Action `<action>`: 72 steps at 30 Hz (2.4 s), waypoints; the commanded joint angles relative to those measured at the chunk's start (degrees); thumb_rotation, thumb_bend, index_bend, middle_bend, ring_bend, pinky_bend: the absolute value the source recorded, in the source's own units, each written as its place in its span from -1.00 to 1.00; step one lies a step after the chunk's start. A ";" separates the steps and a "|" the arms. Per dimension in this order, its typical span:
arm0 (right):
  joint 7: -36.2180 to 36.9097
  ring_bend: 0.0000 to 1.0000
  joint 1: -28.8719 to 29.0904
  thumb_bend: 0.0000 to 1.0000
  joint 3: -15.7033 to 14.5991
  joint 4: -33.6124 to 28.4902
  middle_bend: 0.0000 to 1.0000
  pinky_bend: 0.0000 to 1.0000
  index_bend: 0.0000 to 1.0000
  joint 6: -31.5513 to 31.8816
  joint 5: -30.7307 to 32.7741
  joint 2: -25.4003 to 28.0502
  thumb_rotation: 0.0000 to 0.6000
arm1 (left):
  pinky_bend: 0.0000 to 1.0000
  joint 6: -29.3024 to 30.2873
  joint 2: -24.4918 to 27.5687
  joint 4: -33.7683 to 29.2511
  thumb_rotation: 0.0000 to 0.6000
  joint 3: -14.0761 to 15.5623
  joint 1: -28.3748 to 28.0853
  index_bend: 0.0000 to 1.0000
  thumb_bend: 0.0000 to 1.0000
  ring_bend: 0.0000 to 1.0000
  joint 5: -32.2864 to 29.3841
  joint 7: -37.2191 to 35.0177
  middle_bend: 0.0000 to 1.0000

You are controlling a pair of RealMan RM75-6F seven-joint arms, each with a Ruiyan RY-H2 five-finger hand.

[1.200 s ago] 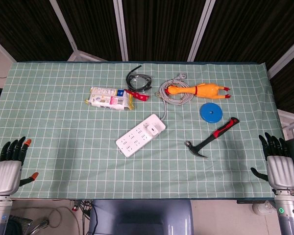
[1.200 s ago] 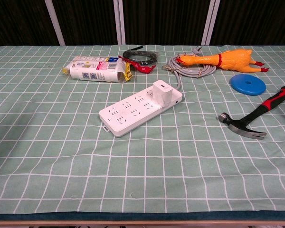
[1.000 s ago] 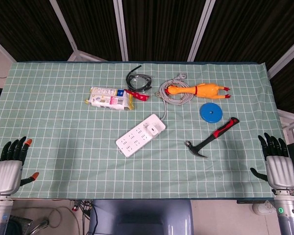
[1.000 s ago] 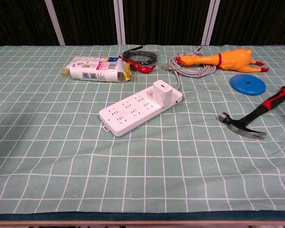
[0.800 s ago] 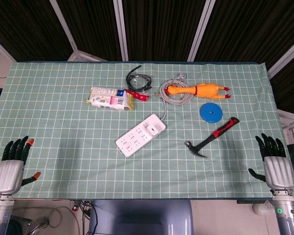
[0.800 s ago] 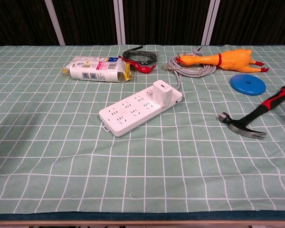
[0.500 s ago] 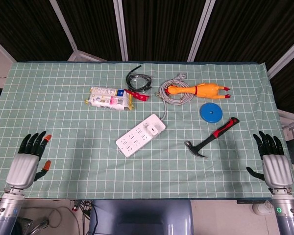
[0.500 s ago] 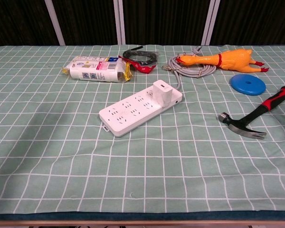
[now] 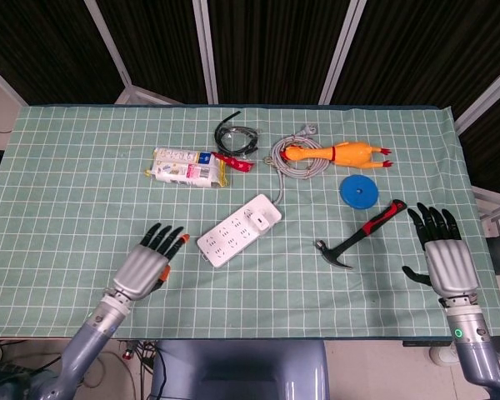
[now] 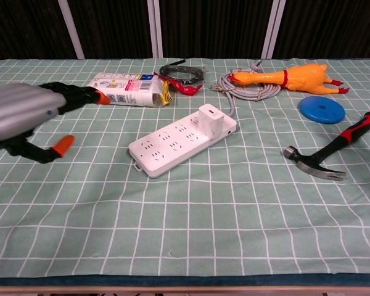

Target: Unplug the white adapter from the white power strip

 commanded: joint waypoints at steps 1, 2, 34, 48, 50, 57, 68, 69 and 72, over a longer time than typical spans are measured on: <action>-1.52 -1.00 1.29 -0.71 0.63 -0.95 -1.00 -1.00 -1.00 -1.26 0.01 0.58 1.00 | -0.88 -4.47 -4.28 2.97 1.00 -0.75 -3.77 -1.00 0.16 -1.00 -3.44 2.94 -1.00; -2.11 -1.00 1.75 -0.71 0.85 -1.29 -1.00 -1.00 -1.00 -1.73 0.09 0.77 1.00 | -0.88 -5.23 -5.32 3.82 1.00 -0.85 -4.53 -1.00 0.16 -1.00 -4.30 3.57 -1.00; -15.55 -0.95 19.17 -0.71 8.14 -10.01 -0.96 -0.74 -0.99 -15.41 1.62 -0.76 1.00 | -0.85 -8.94 -14.56 12.86 1.00 2.07 -12.06 -0.94 0.16 -1.00 -13.84 4.96 -0.97; -8.79 -0.59 31.76 -0.73 6.89 6.43 -0.56 -0.44 -0.50 -25.20 -6.27 -8.34 1.00 | -0.85 -8.01 -14.81 13.64 1.00 3.46 -13.00 -0.94 0.16 -1.00 -13.93 3.73 -0.97; -7.27 -0.57 32.72 -0.73 6.15 7.89 -0.53 -0.44 -0.50 -26.56 -6.34 -9.55 1.00 | -0.85 -8.12 -15.01 13.97 1.00 3.64 -13.18 -0.94 0.16 -1.00 -14.05 3.54 -0.97; -4.89 -0.56 34.96 -0.74 3.44 12.76 -0.50 -0.42 -0.48 -28.49 -7.81 -13.95 1.00 | -0.85 -8.46 -15.78 15.26 1.00 4.06 -13.80 -0.94 0.16 -1.00 -14.08 2.59 -0.97; -1.91 -0.56 37.81 -0.74 2.85 22.37 -0.50 -0.42 -0.48 -29.46 -6.93 -21.39 1.00 | -0.84 -8.68 -16.11 16.74 1.00 4.12 -14.51 -0.94 0.16 -1.00 -14.32 0.95 -0.97; -1.76 -0.56 38.01 -0.74 2.78 23.05 -0.50 -0.42 -0.48 -29.57 -6.85 -21.81 1.00 | -0.84 -8.70 -16.07 16.77 1.00 4.14 -14.55 -0.94 0.16 -1.00 -14.37 0.81 -0.97; -1.57 -0.56 38.53 -0.74 2.51 25.02 -0.50 -0.42 -0.50 -30.07 -6.45 -23.01 1.00 | -0.84 -8.75 -15.92 16.81 1.00 4.31 -14.69 -0.94 0.16 -1.00 -14.43 0.55 -0.97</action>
